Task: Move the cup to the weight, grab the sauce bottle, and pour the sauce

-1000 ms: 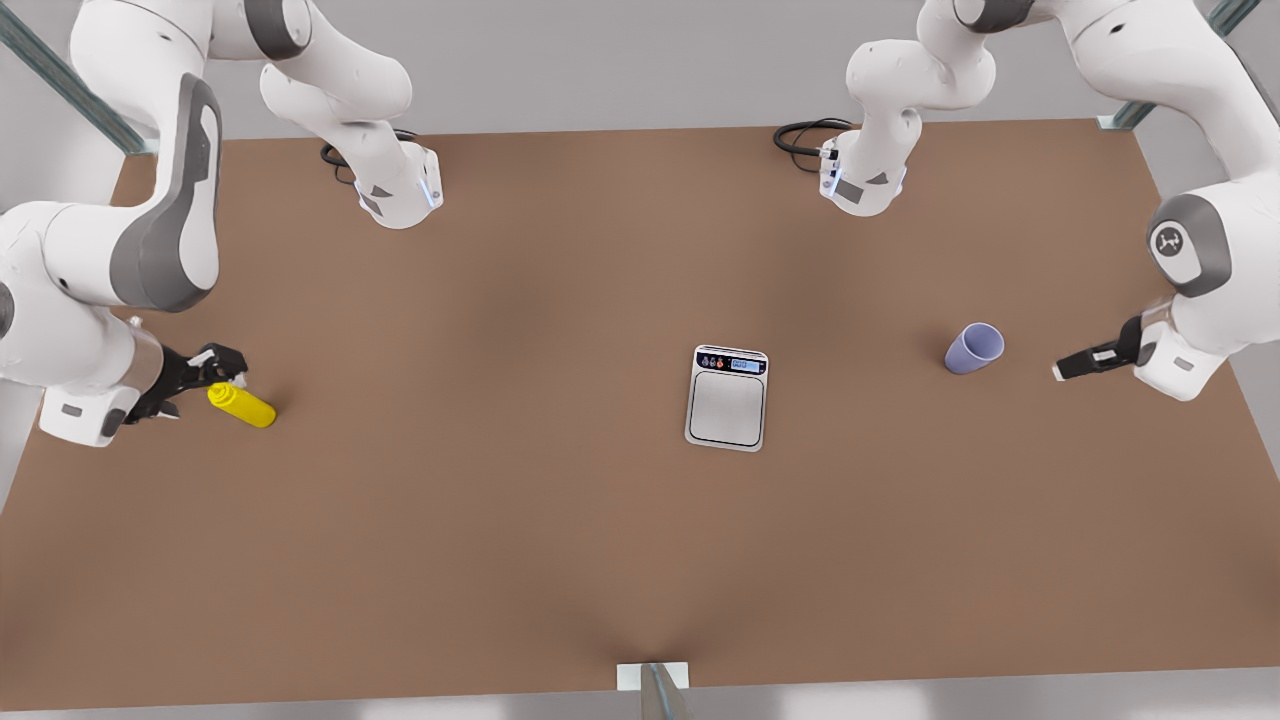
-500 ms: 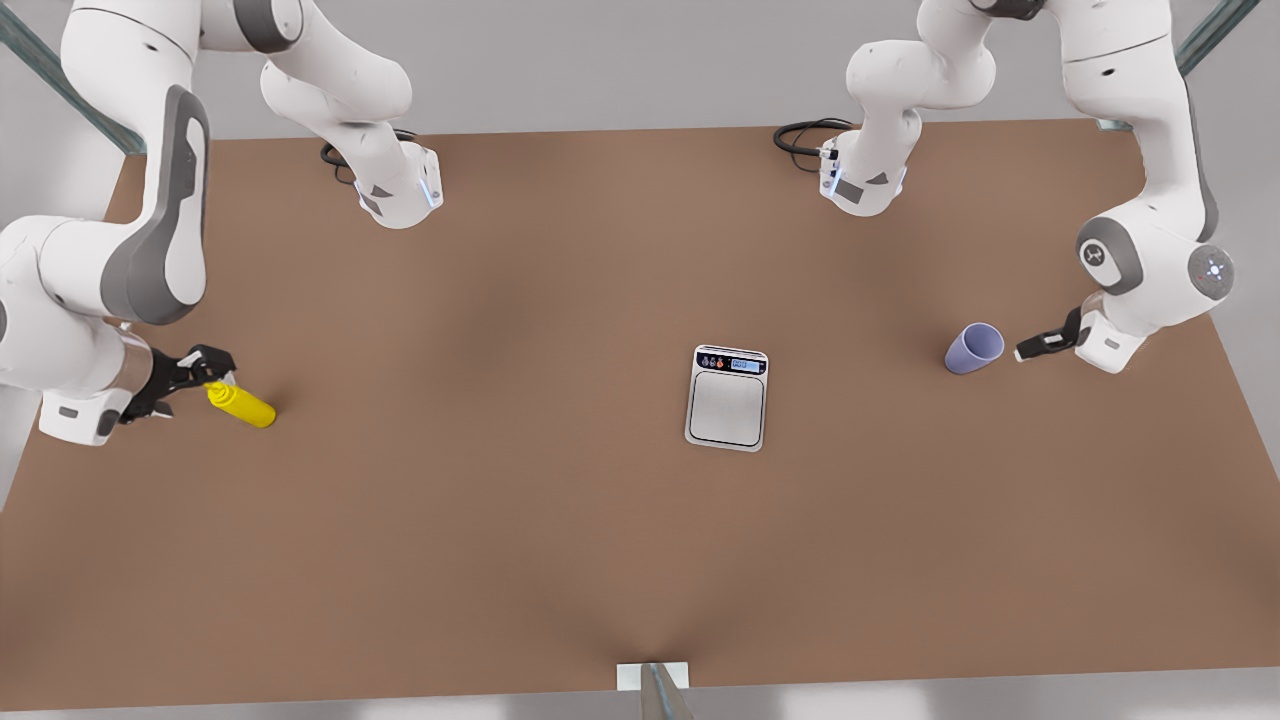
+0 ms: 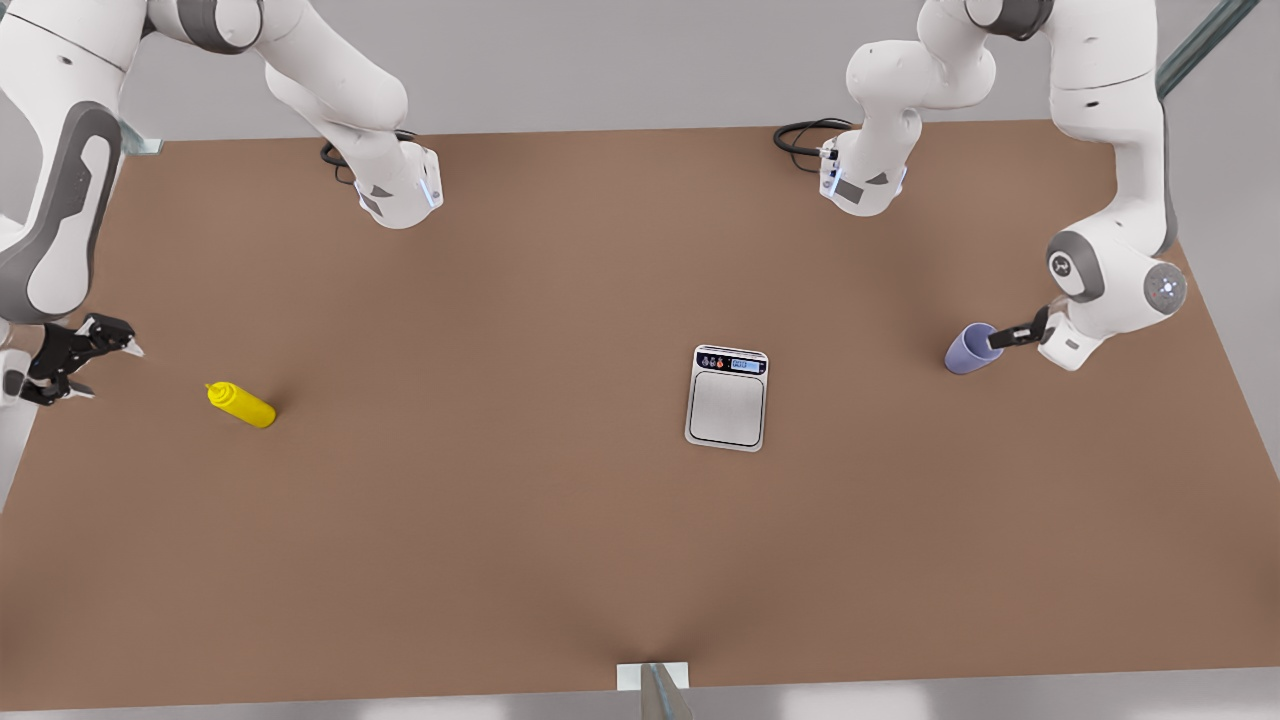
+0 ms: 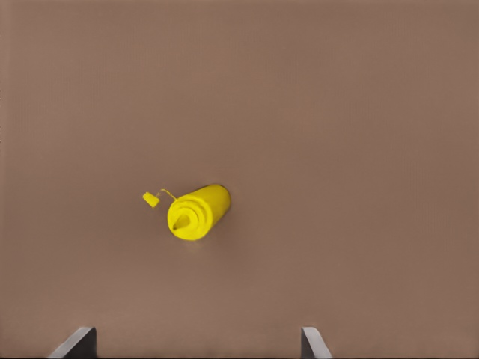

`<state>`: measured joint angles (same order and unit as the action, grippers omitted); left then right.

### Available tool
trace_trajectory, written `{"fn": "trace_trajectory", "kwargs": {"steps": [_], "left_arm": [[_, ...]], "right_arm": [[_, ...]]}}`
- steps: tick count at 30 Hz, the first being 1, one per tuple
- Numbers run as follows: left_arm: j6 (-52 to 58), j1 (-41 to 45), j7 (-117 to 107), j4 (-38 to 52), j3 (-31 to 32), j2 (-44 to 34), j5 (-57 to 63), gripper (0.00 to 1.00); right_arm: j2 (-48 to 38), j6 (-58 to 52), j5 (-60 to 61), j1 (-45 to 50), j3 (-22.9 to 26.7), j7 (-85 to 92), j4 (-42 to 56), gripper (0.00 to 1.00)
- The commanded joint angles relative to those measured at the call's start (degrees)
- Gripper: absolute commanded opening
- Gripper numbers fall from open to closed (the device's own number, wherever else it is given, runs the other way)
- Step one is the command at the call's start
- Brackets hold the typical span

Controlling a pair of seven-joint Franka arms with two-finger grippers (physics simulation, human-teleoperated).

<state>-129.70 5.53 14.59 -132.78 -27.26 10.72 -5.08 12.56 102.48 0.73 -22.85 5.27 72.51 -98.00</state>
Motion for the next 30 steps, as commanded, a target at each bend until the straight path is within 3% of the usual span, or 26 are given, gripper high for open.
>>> {"fn": "trace_trajectory", "kwargs": {"steps": [1, 2, 6, 9, 11, 13, 22, 30], "left_arm": [[-0.29, 0.01, 0.00, -0.28, 0.01, 0.00, -0.10, 0.94], [-0.64, 0.01, 0.00, -0.73, -0.07, 0.44, -0.10, 0.83], [-2.93, 0.01, 0.00, -1.60, 0.19, 2.02, -0.45, 0.54], [-5.74, 0.10, 0.00, -2.92, 0.63, 3.17, -1.51, 0.52], [-5.83, 0.10, 0.00, -2.92, 0.72, 3.34, -1.60, 0.45], [-5.83, 0.18, 0.00, -2.92, 0.72, 3.25, -1.60, 0.21], [-6.18, 0.36, 0.00, -2.92, 0.80, 2.81, -1.60, 0.21], [-6.00, 0.45, 0.00, -2.92, 1.16, 2.20, -2.12, 0.21]], "right_arm": [[0.18, 0.00, 0.07, -0.52, 0.00, 1.13, 0.00, 1.00], [1.24, 0.00, 1.91, -2.46, 0.00, 5.97, -0.61, 1.00], [6.24, 4.57, 10.96, -10.54, 0.00, 24.34, -4.13, 1.00], [11.52, 5.63, 18.70, -14.06, 0.00, 37.70, -3.61, 1.00], [14.94, 4.84, 22.74, -14.24, 0.00, 47.62, -1.85, 1.00], [18.72, 1.24, 26.60, -15.29, 0.00, 52.37, 0.69, 1.00], [29.80, -5.36, 33.90, -15.73, -0.61, 58.35, 5.18, 1.00], [31.12, -9.05, 37.16, -16.17, -0.87, 65.21, 6.06, 1.00]]}}
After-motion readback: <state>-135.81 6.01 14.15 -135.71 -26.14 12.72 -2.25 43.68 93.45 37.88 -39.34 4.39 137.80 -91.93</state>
